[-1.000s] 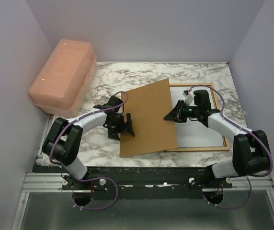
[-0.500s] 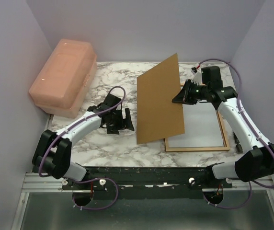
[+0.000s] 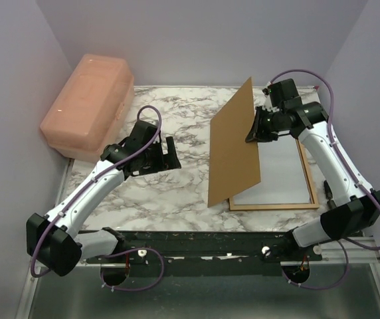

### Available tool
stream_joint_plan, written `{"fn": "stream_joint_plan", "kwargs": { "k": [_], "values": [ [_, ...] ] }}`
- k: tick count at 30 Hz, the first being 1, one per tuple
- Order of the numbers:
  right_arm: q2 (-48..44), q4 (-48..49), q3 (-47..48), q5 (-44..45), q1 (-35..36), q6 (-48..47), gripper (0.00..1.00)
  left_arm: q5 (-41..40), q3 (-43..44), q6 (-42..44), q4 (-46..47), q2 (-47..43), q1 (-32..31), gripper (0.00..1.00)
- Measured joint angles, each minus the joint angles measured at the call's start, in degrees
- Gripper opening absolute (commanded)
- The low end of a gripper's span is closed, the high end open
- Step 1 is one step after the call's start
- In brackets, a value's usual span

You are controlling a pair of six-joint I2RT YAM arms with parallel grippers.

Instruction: Put the photo into the frame

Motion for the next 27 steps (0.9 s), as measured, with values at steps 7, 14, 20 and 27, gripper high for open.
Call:
{"fn": "stream_joint_plan", "kwargs": {
  "k": [7,14,20,27],
  "values": [
    [6.25,-5.95,9.94,6.36,6.25,0.09,0.01,-1.66,1.22,0.02,-2.95,-0.28,-0.04,0.94],
    [12.17,-12.85,19.67,11.1,7.78,-0.5,0.01,-1.92,1.22,0.02,-4.15,0.28,-0.07,0.94],
    [14.78,-17.09,25.0,15.17,8.81,-1.42,0.02,-2.1,1.22,0.02,-4.22,1.29,-0.15,0.94],
    [16.96,-18.67,28.09,18.16,12.57,-1.42,0.1,-2.29,1.22,0.02,-4.26,1.99,-0.15,0.93]
  ]
}}
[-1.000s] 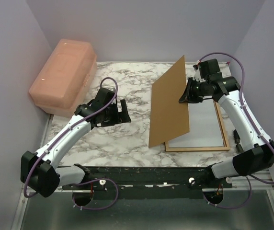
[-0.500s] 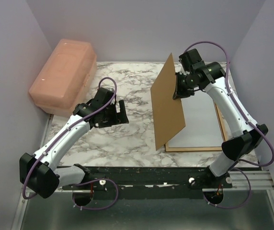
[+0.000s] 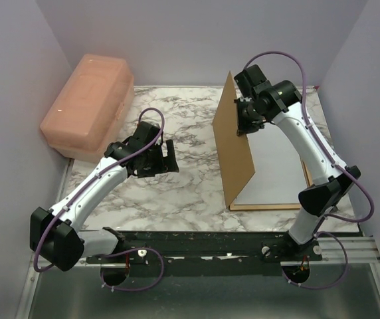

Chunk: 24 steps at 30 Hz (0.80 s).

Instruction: Put the photo into the frame

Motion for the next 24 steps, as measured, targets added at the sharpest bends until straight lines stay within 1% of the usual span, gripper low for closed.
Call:
{"fn": "stream_joint_plan", "kwargs": {
  "k": [2,3,6,8,10,11,15,20,24],
  "values": [
    [0.48,0.11,0.57,0.59,1.07,0.02,0.16,-0.02,0.0,0.0,0.0,0.09,0.0,0.93],
    [0.61,0.22,0.66,1.07,1.55,0.04,0.22,-0.04,0.0,0.0,0.0,0.09,0.0,0.93],
    [1.11,-0.04,0.74,2.01,2.78,0.28,0.46,-0.13,0.0,0.0,0.0,0.09,0.0,0.93],
    [1.75,0.0,0.74,2.03,3.28,0.57,0.56,-0.13,0.0,0.0,0.02,0.04,0.0,0.93],
    [2.12,0.07,0.74,1.97,3.74,0.76,0.63,-0.11,0.0,0.0,0.07,-0.15,0.0,0.93],
    [2.16,0.2,0.74,1.86,3.89,0.87,0.66,-0.09,-0.02,0.0,0.15,-0.42,-0.02,0.94],
    [2.16,1.31,0.72,-0.55,4.22,1.03,0.7,1.09,-0.07,0.0,0.59,-1.97,-0.11,0.94],
    [1.88,4.31,0.28,-5.09,4.52,1.09,0.75,4.68,1.68,-0.04,2.12,-2.75,-0.15,0.96],
    [0.87,6.93,-0.52,-8.76,4.61,1.18,0.84,8.13,4.66,-0.37,4.57,-2.75,0.15,0.97]
  ]
}}
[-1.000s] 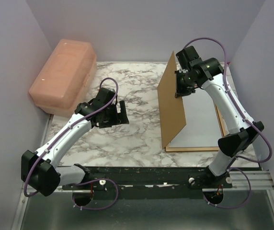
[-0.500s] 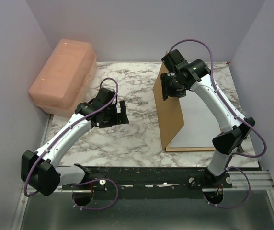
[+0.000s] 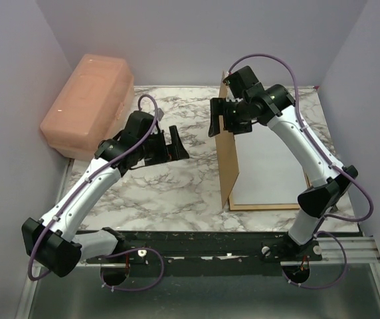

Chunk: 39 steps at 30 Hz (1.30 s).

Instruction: Put the photo into the frame

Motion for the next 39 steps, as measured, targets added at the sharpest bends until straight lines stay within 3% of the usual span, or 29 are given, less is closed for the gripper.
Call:
{"fn": "stream_joint_plan", "kwargs": {
  "k": [4,10,13,24,31,39],
  "values": [
    [-2.78,3.69,-1.73,-3.8,0.0,0.33,0.9,4.61,3.61,-0.5,3.04,0.0,1.55,0.99],
    [-8.57,10.01,-6.1,-9.86,0.0,0.83,0.91,12.52,5.86,-2.75,9.2,0.02,6.16,0.99],
    [-10.88,13.53,-9.51,-13.03,0.0,1.27,0.99,16.13,5.86,-4.37,12.83,0.55,7.54,0.98],
    [-16.98,23.15,-21.27,-20.2,0.0,2.51,1.0,23.06,6.12,-7.61,20.04,6.62,7.82,0.98],
    [-22.05,24.72,-26.62,-17.97,-0.09,3.06,1.0,22.75,5.99,-6.21,19.63,11.67,7.85,0.87],
    [-23.74,25.75,-32.3,-15.93,-0.28,3.85,1.0,20.13,4.35,-5.11,19.06,14.95,7.02,0.53]
  ]
}}
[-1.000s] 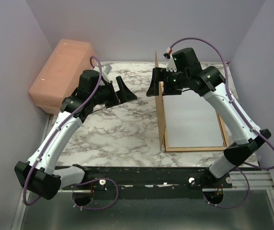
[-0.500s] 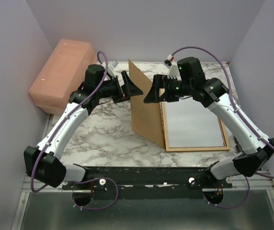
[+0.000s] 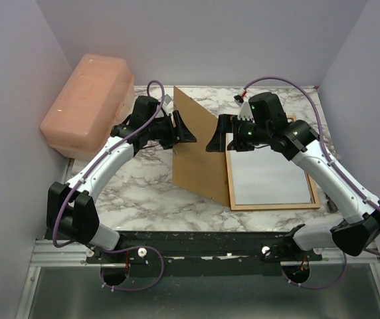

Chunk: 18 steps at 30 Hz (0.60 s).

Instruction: Put the photo into the frame

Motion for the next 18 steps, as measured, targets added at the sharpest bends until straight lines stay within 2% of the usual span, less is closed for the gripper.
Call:
{"fn": "stream_joint_plan", "kwargs": {
  "k": [1,6,10,18],
  "values": [
    [0.0,0.0,-0.35,0.37,0.0,0.02,1.0,-0.74,0.0,0.28,-0.52,0.28,-0.28,0.52],
    [0.0,0.26,-1.53,1.51,-0.15,0.04,1.0,-6.1,0.13,2.29,-5.29,0.52,-0.87,0.17],
    [-0.07,1.36,-3.65,2.4,-0.17,0.42,1.0,-8.26,0.09,2.89,-7.19,0.48,-0.9,0.0],
    [-2.12,5.16,-13.38,2.69,-1.11,2.58,1.0,-9.62,-0.66,1.31,-8.66,-1.99,-0.66,0.0]
  ]
}}
